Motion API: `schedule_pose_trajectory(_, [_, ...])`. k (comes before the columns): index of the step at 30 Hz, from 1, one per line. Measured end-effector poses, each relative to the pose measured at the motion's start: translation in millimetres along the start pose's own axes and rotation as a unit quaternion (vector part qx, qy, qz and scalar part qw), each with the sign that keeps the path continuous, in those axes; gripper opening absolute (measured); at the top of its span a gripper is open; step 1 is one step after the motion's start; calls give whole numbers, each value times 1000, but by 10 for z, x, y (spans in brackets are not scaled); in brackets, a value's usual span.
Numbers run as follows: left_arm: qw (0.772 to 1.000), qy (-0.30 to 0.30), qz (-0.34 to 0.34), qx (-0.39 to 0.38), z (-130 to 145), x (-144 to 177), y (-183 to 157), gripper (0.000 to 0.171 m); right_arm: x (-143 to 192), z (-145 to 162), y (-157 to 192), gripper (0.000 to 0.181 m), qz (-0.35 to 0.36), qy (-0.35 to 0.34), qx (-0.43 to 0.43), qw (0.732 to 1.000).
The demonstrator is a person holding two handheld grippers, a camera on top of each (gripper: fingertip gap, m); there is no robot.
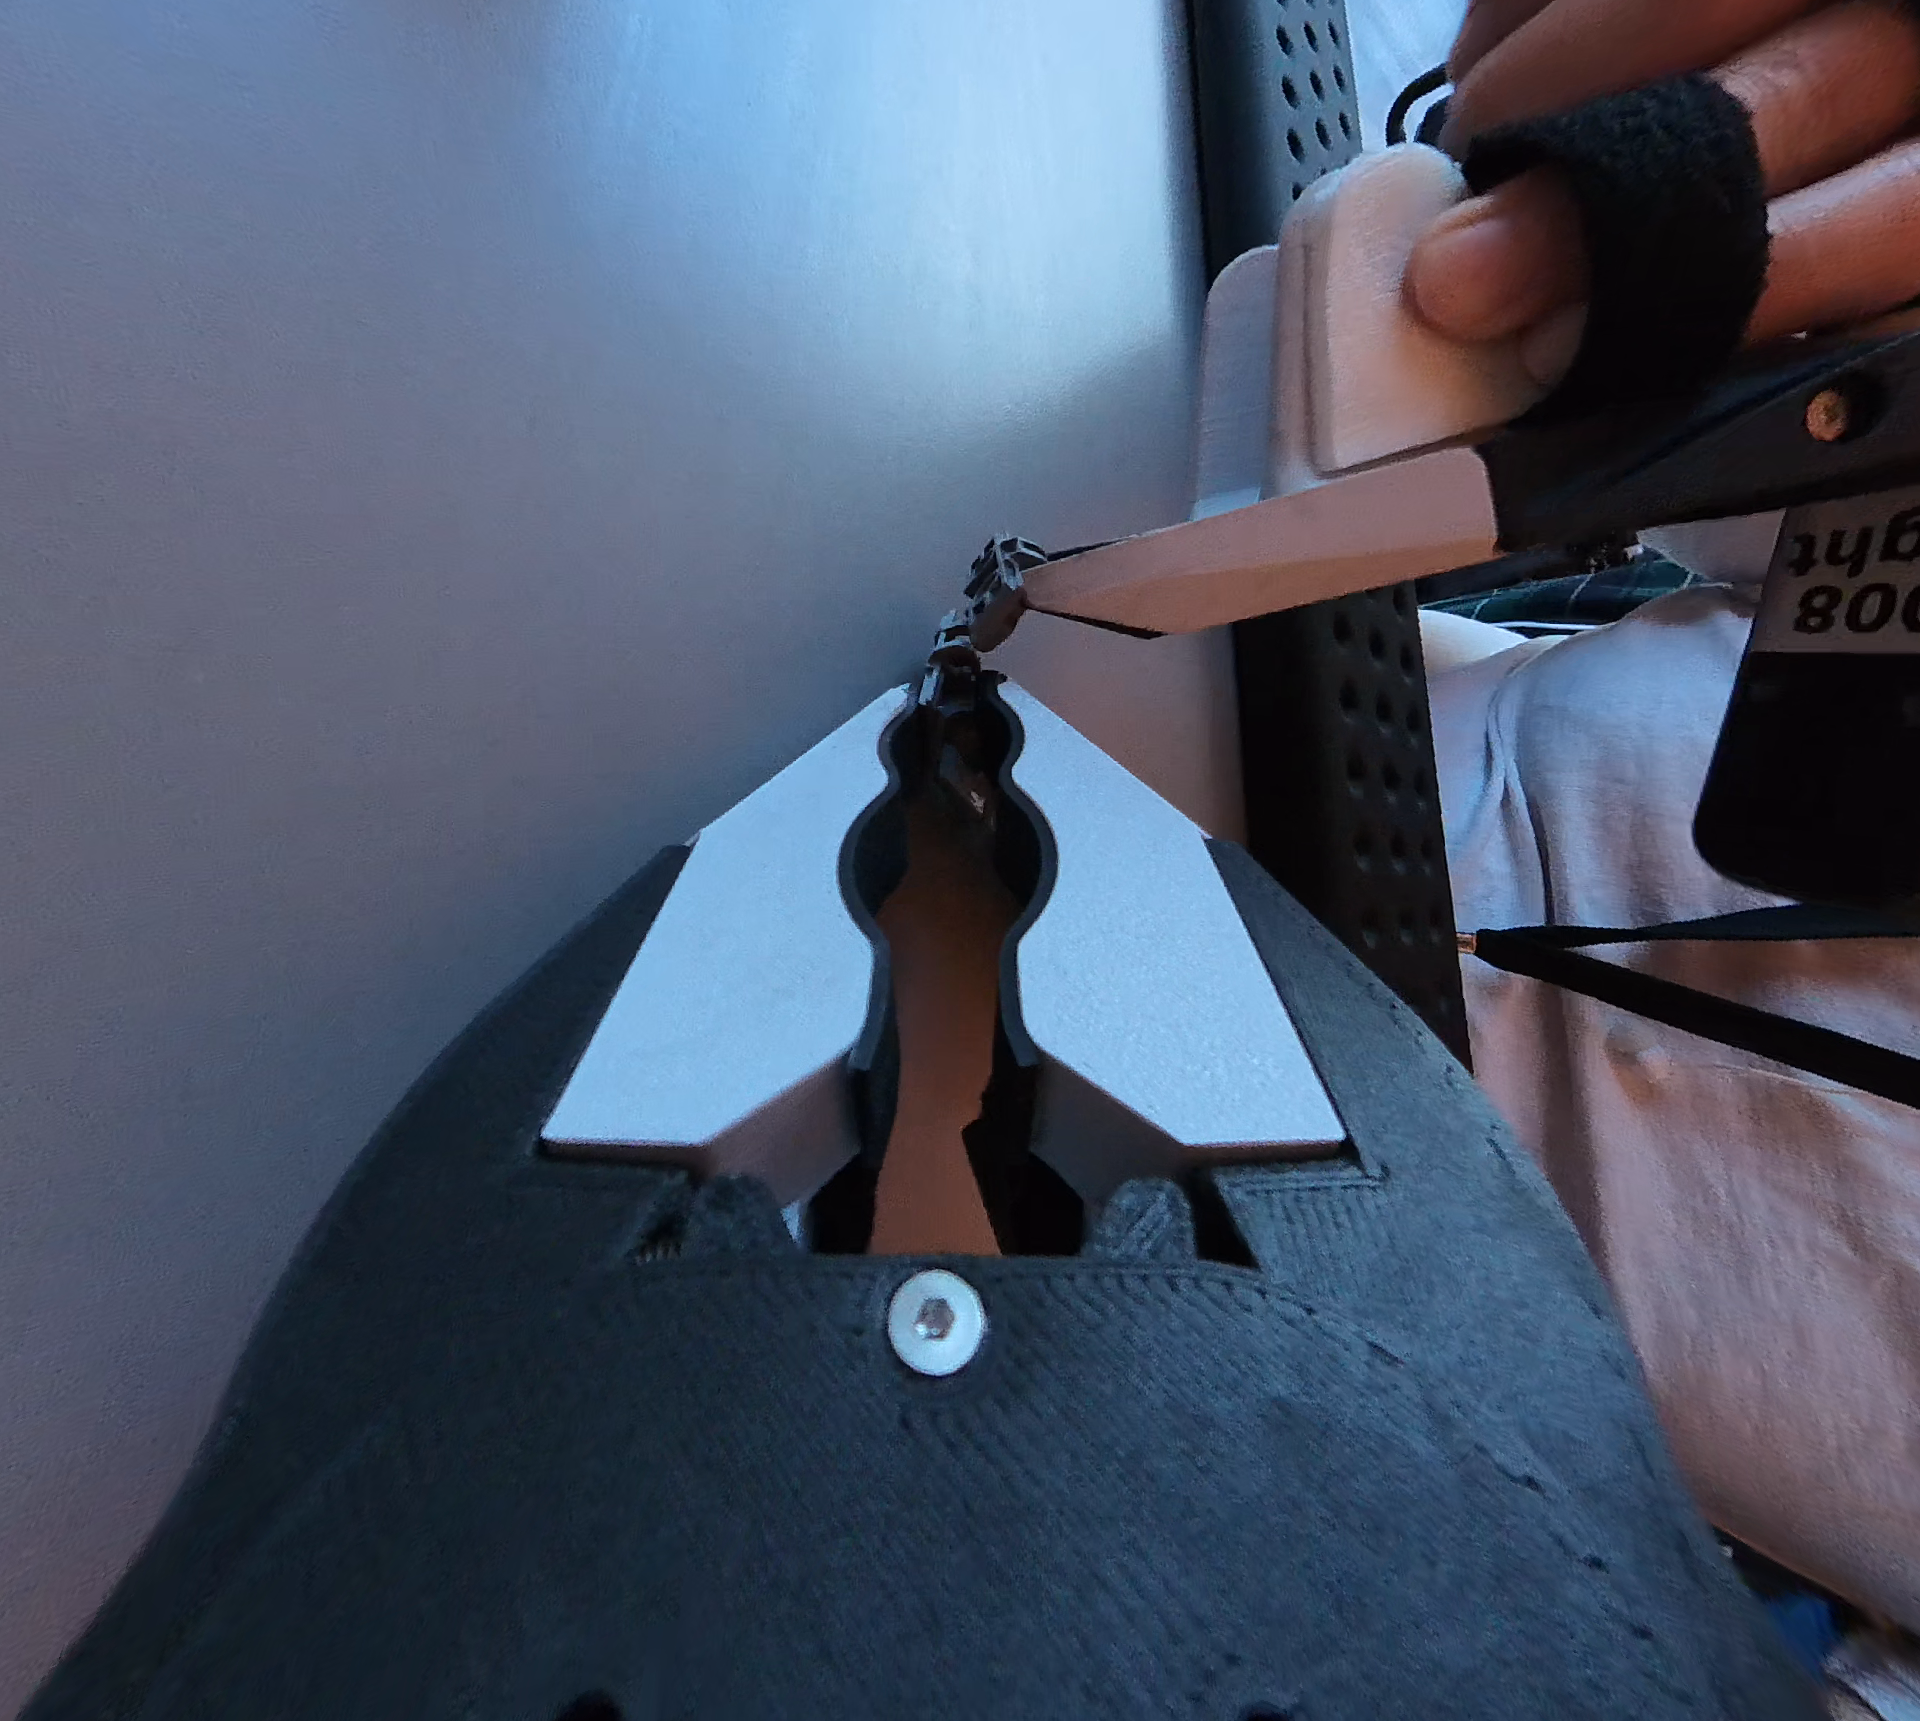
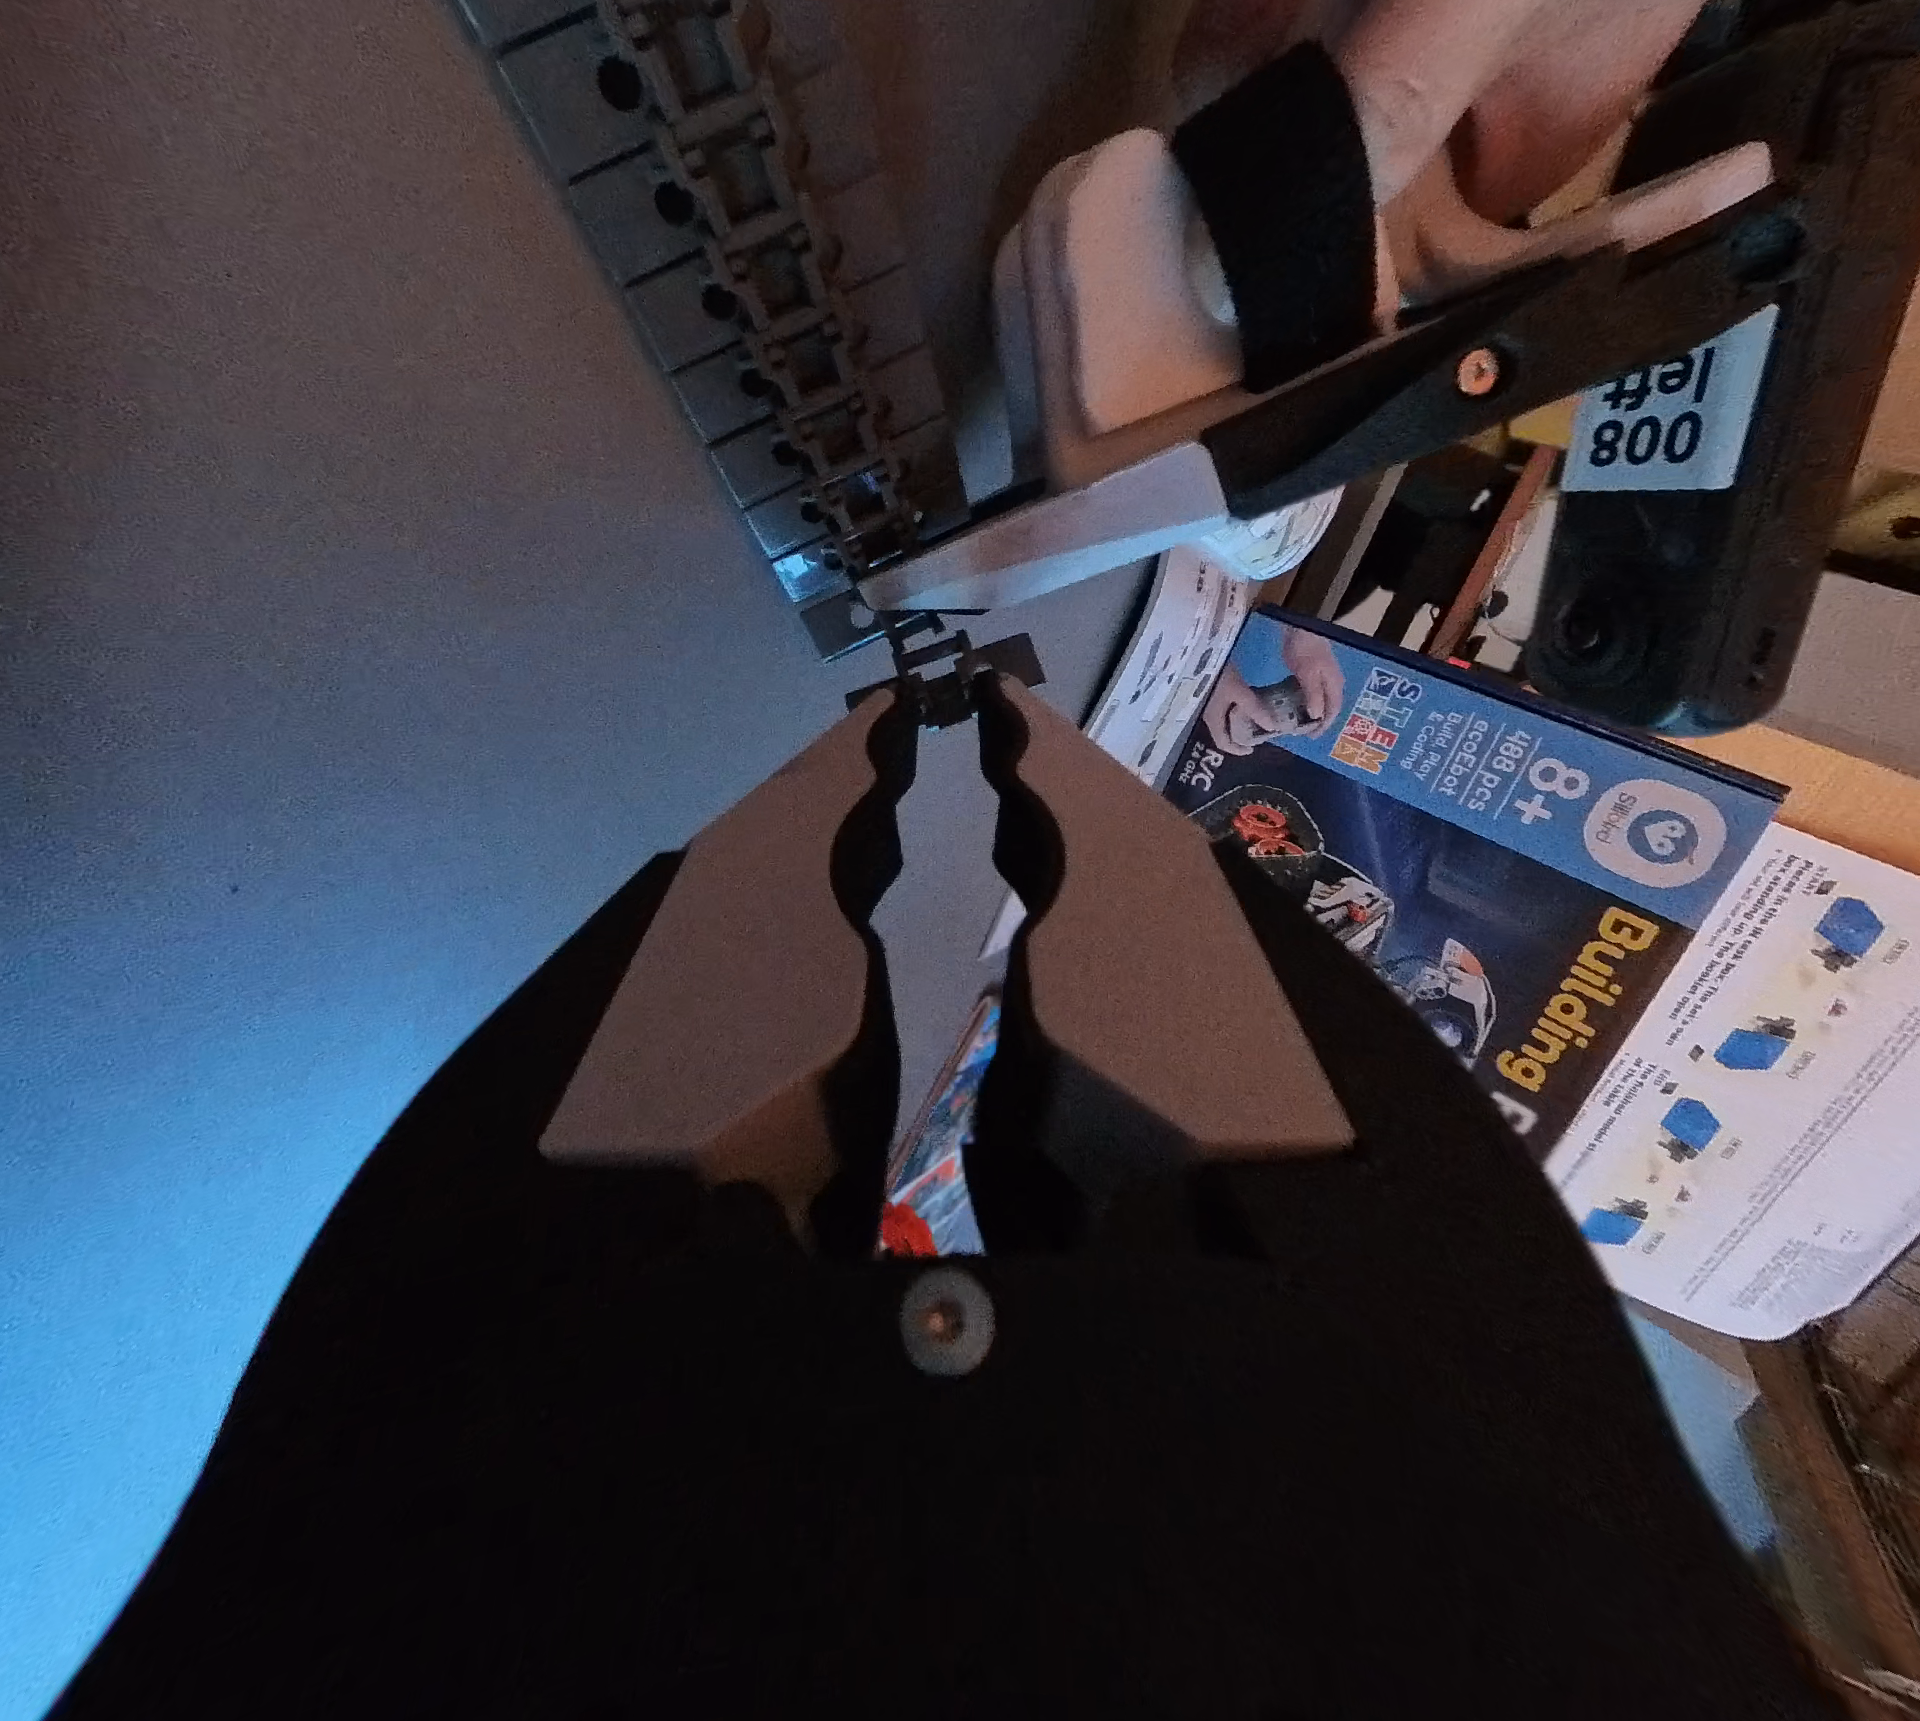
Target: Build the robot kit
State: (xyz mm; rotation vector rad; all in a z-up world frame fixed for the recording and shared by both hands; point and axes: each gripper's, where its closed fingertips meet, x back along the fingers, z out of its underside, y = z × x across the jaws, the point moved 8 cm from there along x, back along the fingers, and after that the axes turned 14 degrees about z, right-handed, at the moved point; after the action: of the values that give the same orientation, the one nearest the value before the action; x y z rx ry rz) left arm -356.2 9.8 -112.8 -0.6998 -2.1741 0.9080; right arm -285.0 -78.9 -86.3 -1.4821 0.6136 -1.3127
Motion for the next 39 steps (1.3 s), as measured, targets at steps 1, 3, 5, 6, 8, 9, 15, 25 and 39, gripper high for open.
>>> schedule_pose_trajectory(1, [1000, -2, 0, 4, -2, -3, 1, 8, 1, -2, 0, 11, -1, 1, 7, 1000])
schedule_pose_trajectory(3, [1000, -5, 3, 9, -4, -7, 5, 8, 1, -6, 9, 11, -8, 3, 21, 1000])
schedule_pose_trajectory(5, [1000, -6, 4, 7, -3, -6, 6, 7, 4, -17, 8, 10, -12, 3, 31, 999])
schedule_pose_trajectory(6, [1000, -7, 4, 9, -4, -7, 8, 7, 3, -27, 5, 10, -15, 2, 30, 999])
schedule_pose_trajectory(8, [1000, -10, 4, 13, -7, -7, 12, 7, -17, -38, 2, 11, -20, 8, 29, 999])
schedule_pose_trajectory(9, [1000, -14, 3, 17, -12, -4, 16, 7, -33, -38, 2, 11, -22, 13, 30, 999])
schedule_pose_trajectory(15, [999, -23, 3, 42, -22, -2, 35, 8, -71, -90, 17, 10, -23, 43, 54, 997])
schedule_pose_trajectory(25, [998, -34, 18, 55, -18, -4, 54, 7, -83, -111, 54, 9, -12, 49, 66, 997])
schedule_pose_trajectory(39, [998, -34, 30, 47, -3, -62, 18, 7, -58, -7, 90, 9, -18, 24, 2, 1000])
